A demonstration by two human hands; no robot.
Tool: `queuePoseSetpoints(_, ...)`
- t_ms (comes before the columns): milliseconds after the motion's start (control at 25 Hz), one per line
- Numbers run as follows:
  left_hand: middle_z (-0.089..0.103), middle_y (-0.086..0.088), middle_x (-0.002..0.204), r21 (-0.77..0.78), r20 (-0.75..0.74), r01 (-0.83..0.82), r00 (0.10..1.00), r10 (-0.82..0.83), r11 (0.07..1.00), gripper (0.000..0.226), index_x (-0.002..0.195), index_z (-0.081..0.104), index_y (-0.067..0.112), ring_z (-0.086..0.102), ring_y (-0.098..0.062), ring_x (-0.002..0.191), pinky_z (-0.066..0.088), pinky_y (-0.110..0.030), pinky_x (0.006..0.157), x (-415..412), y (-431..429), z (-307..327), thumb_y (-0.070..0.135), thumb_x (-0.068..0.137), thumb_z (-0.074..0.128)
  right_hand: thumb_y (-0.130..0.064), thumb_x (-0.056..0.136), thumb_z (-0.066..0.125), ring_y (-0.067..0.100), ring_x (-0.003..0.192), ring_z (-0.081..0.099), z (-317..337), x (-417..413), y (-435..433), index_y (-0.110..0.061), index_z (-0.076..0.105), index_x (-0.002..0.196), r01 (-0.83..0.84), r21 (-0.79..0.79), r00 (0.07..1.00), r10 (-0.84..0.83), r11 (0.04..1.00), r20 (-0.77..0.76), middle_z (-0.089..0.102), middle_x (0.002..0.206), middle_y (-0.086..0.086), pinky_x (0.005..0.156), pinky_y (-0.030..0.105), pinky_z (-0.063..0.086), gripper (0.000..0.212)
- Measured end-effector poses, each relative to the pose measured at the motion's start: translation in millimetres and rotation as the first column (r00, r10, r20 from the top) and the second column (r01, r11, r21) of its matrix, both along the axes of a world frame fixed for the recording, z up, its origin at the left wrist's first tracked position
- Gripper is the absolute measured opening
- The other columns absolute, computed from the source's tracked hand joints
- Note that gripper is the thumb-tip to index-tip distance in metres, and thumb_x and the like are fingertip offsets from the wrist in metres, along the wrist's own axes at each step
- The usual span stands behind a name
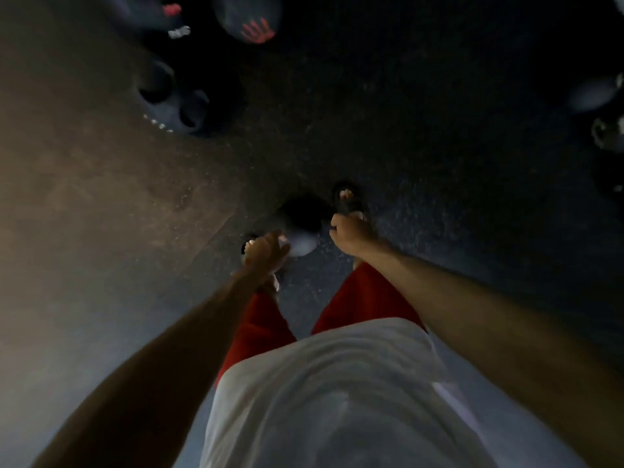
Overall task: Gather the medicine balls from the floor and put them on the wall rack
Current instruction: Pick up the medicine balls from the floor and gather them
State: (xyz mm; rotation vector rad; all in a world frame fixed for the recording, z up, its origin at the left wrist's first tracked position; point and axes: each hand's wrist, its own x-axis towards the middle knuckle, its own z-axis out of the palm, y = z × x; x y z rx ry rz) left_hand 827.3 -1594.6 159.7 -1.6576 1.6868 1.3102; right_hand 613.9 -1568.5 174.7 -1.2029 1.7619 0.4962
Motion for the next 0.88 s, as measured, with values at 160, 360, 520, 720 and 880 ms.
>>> queuePoseSetpoints(160,0.062,-0.018,0.128,0.017,0.035,0.292,0.956,-0.293,0.956,0.037,0.129,0.058,0.009,0.058,-0.036,0.119,0.047,-0.045,0.1,32,-15,-48,0.032,0.101,0.049,-0.054,0.082,0.033,0.038,0.099,0.058,-89,45,54,-0.018,0.056,0.118,0.367,0.01,0.928,-0.365,0.93,-0.079,0.057,0.12,0.018,0.08,0.05,0.051,0.056)
queuePoseSetpoints(360,0.064,-0.017,0.127,0.034,-0.015,0.415,0.91,-0.415,0.909,0.036,0.128,0.06,0.009,0.06,-0.035,0.117,0.049,-0.046,0.099,50,-19,-130,0.028,0.099,0.053,-0.037,0.091,0.045,0.043,0.11,0.055,-153,104,88,-0.018,0.06,0.119,0.541,0.13,0.839,-0.543,0.831,-0.021,0.05,0.127,0.022,0.084,0.047,0.048,0.037)
queuePoseSetpoints(520,0.062,-0.017,0.127,0.111,-0.034,0.452,0.892,-0.452,0.885,0.04,0.133,0.053,0.01,0.06,-0.032,0.117,0.05,-0.046,0.098,51,-12,-239,0.029,0.097,0.056,-0.042,0.098,0.05,0.043,0.128,0.045,-263,134,103,-0.005,0.043,0.139,0.561,0.1,0.826,-0.563,0.822,-0.004,0.044,0.141,0.027,0.106,0.053,0.04,0.055)
queuePoseSetpoints(720,0.053,-0.018,0.14,0.166,-0.007,0.458,0.886,-0.463,0.873,0.07,0.154,0.021,0.018,0.058,-0.037,0.12,0.051,-0.053,0.097,48,-14,-341,0.035,0.097,0.058,-0.056,0.091,0.06,0.049,0.147,0.016,-365,166,100,-0.013,-0.016,0.157,0.667,0.163,0.729,-0.682,0.727,0.059,0.008,0.16,0.033,0.118,0.053,0.02,0.109)
queuePoseSetpoints(880,0.064,-0.015,0.126,-0.021,-0.11,0.388,0.915,-0.388,0.921,0.062,0.153,0.026,0.013,0.066,-0.02,0.087,0.046,-0.007,0.069,45,-7,-367,0.03,0.101,0.055,-0.057,0.085,0.067,0.049,0.149,0.008,-393,177,88,-0.014,-0.025,0.154,0.819,0.052,0.573,-0.819,0.571,-0.025,-0.004,0.158,0.04,0.12,0.051,0.016,0.123)
